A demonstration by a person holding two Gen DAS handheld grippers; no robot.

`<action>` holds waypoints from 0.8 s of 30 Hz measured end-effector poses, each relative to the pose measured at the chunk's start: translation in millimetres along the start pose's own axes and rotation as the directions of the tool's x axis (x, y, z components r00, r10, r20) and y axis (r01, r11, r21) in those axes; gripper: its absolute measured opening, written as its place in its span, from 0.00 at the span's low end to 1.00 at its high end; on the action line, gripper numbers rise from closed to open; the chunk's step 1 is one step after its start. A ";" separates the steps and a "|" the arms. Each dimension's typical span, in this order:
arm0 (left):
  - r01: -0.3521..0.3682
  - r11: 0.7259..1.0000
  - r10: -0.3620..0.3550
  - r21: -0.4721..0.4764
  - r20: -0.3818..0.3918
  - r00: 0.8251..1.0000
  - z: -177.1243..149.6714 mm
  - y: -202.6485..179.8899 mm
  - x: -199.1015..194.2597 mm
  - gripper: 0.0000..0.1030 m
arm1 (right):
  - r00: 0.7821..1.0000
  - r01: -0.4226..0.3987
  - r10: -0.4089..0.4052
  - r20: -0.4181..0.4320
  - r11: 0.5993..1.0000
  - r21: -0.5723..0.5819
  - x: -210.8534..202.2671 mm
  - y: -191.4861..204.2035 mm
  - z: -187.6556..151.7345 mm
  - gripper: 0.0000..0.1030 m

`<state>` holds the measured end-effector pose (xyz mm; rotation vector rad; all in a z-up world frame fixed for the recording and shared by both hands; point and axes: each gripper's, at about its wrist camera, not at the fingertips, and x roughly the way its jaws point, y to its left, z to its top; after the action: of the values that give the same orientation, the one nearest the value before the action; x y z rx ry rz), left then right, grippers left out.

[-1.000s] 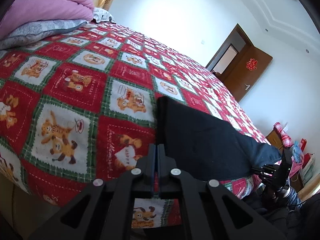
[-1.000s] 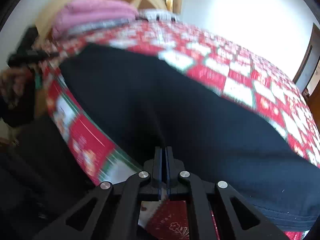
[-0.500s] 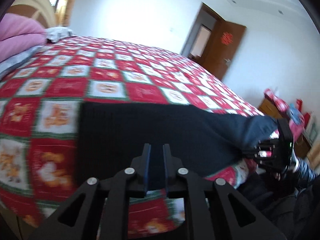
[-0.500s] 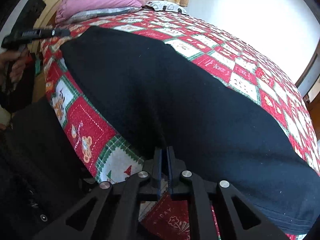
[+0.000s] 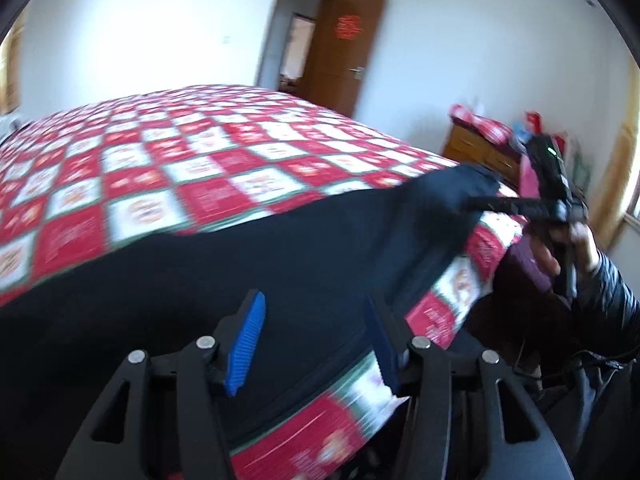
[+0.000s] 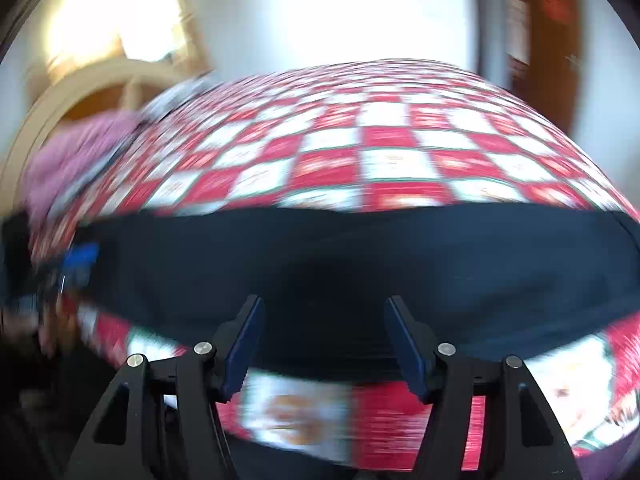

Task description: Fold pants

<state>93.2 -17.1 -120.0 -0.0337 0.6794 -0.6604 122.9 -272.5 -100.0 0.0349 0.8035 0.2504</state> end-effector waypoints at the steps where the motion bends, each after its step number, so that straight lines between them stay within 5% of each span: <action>1: 0.019 1.000 -0.019 0.015 -0.009 1.000 4.3 -9.6 7.7 0.52 | 0.999 0.040 -0.041 0.009 0.998 0.045 -4.6 -17.9 2.2 0.62; 4: 0.050 0.993 -0.044 0.106 -0.058 0.997 13.9 -44.0 33.7 0.52 | 0.989 0.139 -0.146 0.031 0.979 0.150 -17.3 -56.3 7.1 0.62; 7: 0.068 0.976 -0.044 0.209 -0.119 0.992 16.2 -74.2 58.6 0.52 | 0.982 0.153 -0.176 0.073 0.956 0.252 -34.8 -88.9 9.6 0.62; 17: 0.113 0.958 -0.049 0.262 -0.239 0.970 15.9 -103.0 113.0 0.52 | 0.930 0.216 -0.340 0.143 0.817 0.535 -97.8 -189.2 5.7 0.59; 24: 0.089 0.954 -0.020 0.287 -0.233 0.972 13.2 -106.3 118.6 0.51 | 0.947 0.117 -0.271 0.175 0.792 0.599 -89.5 -219.4 -5.2 0.44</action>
<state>111.2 -172.6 -152.3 0.3060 0.7963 -0.8222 105.3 -506.7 -67.9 0.5553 0.5956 -0.2092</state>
